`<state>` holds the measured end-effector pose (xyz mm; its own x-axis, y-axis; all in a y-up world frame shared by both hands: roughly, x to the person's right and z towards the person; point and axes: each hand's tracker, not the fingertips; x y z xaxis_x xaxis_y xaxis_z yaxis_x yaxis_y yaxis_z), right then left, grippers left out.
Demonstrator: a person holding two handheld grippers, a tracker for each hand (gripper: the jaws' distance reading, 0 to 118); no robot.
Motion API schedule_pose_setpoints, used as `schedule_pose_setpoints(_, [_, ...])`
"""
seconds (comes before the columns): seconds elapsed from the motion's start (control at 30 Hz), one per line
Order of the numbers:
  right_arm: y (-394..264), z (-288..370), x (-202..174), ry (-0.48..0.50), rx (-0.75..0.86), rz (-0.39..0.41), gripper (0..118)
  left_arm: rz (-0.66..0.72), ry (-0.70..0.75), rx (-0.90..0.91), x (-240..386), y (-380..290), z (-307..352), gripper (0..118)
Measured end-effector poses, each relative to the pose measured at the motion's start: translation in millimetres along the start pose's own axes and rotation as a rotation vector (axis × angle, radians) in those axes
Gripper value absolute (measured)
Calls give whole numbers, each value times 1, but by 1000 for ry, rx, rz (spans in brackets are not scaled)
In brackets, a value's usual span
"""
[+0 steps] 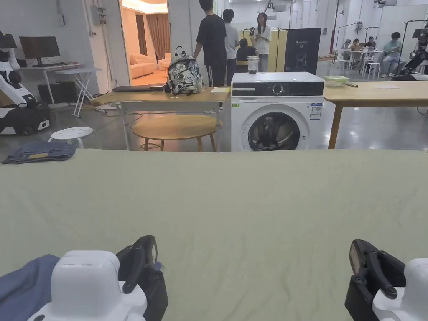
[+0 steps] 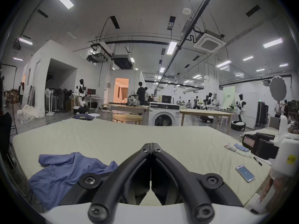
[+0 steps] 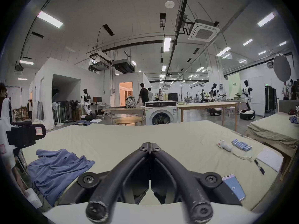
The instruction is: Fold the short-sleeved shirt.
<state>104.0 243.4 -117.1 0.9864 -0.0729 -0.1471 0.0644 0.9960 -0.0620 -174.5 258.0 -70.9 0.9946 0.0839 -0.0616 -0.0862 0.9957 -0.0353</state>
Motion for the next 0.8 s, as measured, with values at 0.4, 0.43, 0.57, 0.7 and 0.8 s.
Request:
schedule_pose_setpoints(0.4, [5,0,-2,16,2,-24,0,-45,-43,-4,5,1,0,0])
schedule_pose_setpoints(0.43, [2,0,-3,11,10,11,0,-62,-37,-9,7,0,-1,0])
schedule_pose_setpoints(0.57, [-1,0,-11,-38,13,115,0,-60,-23,-14,10,0,-2,0])
schedule_pose_setpoints(0.7, [2,1,-6,-13,20,54,0,-6,-53,13,4,3,2,0])
schedule_pose_setpoints(0.8, [3,2,-3,-8,27,23,0,-32,-31,26,4,4,4,0])
